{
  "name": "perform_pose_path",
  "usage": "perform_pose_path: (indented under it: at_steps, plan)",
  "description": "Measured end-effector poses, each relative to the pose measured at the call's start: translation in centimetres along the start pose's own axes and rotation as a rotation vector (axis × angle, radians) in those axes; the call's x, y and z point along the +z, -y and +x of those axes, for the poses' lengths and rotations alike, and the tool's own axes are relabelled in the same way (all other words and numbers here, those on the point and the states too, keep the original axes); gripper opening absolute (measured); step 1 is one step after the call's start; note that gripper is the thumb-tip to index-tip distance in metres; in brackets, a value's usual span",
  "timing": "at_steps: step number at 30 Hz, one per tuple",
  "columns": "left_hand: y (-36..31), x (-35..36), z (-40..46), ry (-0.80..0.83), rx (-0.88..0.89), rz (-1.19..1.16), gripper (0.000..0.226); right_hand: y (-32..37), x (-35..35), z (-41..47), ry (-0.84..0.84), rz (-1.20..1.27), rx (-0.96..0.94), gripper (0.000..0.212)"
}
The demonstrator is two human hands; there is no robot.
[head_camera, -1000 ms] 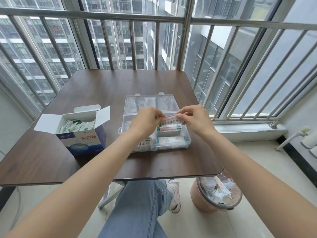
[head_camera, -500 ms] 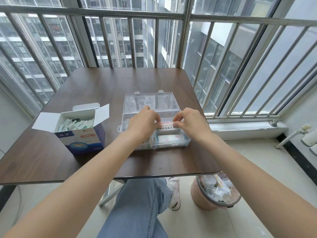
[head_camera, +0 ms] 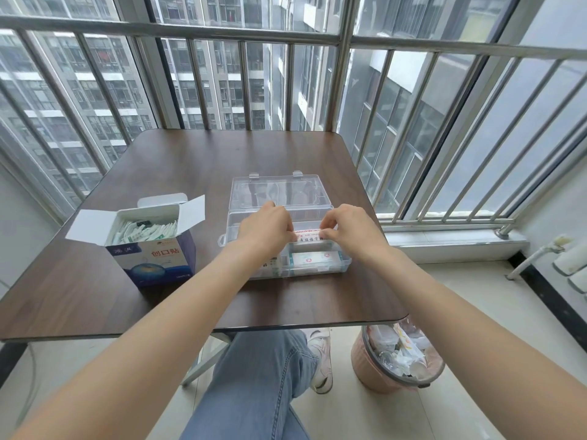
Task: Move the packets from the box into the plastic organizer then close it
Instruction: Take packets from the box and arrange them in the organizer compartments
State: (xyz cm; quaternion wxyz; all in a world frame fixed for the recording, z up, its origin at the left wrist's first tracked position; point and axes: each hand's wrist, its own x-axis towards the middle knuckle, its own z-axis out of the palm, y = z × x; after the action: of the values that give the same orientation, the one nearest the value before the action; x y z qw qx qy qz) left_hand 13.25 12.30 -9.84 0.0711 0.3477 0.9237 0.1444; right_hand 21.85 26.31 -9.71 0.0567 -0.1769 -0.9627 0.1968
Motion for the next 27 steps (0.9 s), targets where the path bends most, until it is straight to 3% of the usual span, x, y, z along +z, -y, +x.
perform_pose_path:
  at_steps: [7,12,18,22,24,27]
  plan:
    - [0.0,-0.5,-0.8,-0.031,-0.007,-0.027,0.025,0.3,-0.2,-0.1,0.011,-0.005,0.035,0.017]
    - [0.2,-2.5,-3.1,-0.159,0.031,-0.116,0.023,1.6,-1.4,-1.0,-0.108,0.074,0.006,0.019]
    - [2.1,-6.3,-7.6,-0.328,0.304,-0.252,0.020,7.2,-2.2,-2.5,-0.233,0.189,-0.211,0.023]
    - [6.9,-8.2,-9.7,-0.455,0.199,-0.214,0.022,12.2,-1.4,-2.9,-0.245,0.172,-0.384,0.027]
    - [9.8,-9.0,-10.3,-0.445,0.097,-0.192,0.033,14.2,-0.5,-3.0,-0.174,0.117,-0.444,0.030]
    - [13.3,-9.7,-10.8,-0.189,-0.027,0.033,0.080,16.6,0.6,-2.9,-0.045,0.004,-0.468,0.034]
